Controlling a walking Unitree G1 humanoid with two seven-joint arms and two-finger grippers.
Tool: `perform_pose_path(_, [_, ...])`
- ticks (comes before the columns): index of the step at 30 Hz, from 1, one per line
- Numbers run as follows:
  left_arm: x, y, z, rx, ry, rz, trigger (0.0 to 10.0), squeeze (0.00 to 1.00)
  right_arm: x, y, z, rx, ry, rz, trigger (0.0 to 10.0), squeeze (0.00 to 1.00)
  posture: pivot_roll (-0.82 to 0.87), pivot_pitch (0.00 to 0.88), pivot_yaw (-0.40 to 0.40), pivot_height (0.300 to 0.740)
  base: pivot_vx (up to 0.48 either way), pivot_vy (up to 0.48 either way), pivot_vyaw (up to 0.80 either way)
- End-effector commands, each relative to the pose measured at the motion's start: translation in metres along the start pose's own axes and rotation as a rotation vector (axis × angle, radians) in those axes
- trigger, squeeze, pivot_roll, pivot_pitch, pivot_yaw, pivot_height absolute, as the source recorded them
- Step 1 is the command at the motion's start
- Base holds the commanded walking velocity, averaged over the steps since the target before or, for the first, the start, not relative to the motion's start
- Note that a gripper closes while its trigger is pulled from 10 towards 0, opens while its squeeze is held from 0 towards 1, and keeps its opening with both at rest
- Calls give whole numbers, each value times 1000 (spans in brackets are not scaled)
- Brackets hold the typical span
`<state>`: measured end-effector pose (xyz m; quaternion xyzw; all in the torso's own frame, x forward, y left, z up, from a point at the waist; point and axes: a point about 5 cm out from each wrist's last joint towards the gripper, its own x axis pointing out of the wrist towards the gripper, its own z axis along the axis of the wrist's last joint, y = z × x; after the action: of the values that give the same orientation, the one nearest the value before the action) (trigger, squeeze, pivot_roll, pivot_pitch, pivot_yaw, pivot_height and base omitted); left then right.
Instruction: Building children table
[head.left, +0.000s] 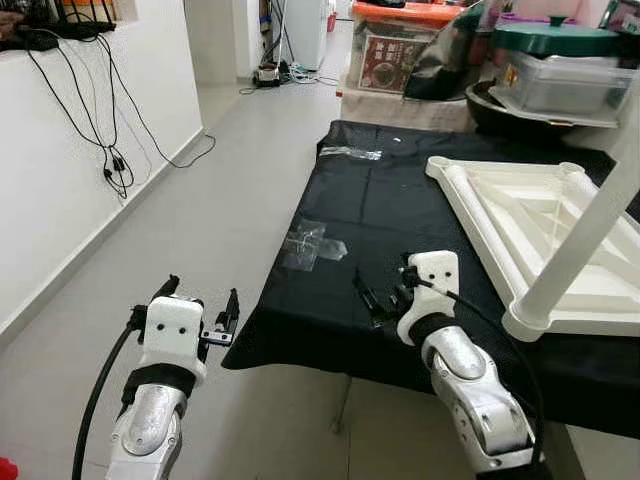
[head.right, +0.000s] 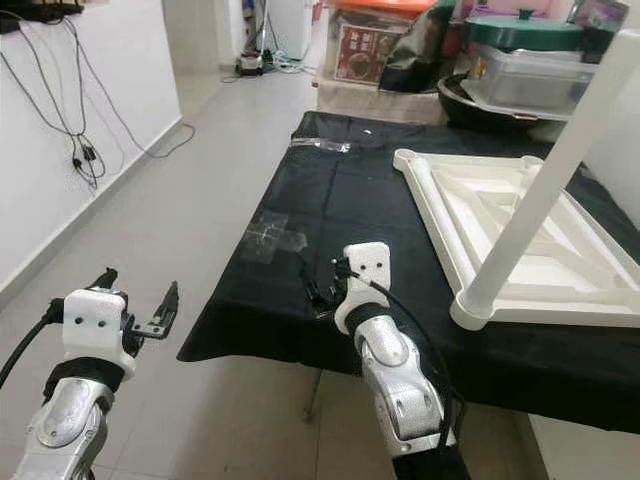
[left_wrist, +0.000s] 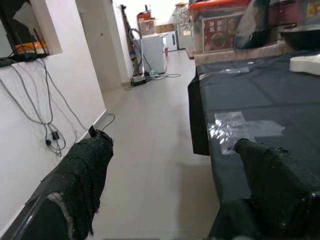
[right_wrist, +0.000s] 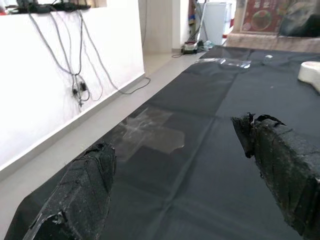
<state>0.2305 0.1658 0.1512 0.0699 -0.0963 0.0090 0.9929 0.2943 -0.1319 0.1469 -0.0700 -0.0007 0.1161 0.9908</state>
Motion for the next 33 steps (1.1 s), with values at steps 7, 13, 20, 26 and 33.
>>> perform_pose_path(7, [-1, -2, 0, 0, 7, -20, 10000, 0, 4, 1, 0, 2, 17, -38, 10000, 0, 59, 0, -61, 740, 346, 0, 0])
perform_pose_path(13, [2, 0, 1, 0, 2, -20, 10000, 0, 9, -2, 1, 11, 23, -66, 10000, 0, 59, 0, -55, 740, 384, 0, 0])
perform_pose_path(20, [3, -4, 1, -4, 3, -37, 10000, 0, 11, -3, 0, 32, 25, -71, 10000, 0, 55, 0, -55, 740, 384, 0, -343])
perform_pose_path(26, [5, -7, 0, -8, 1, -41, 10000, 0, 15, 0, 2, 31, 27, -45, 10000, 0, 55, 0, -57, 740, 384, 0, -422])
perform_pose_path(33, [4, -7, -3, -4, 12, -38, 10000, 0, 22, -1, 4, -31, 14, -40, 10000, 0, 57, 0, -67, 740, 372, 0, 0])
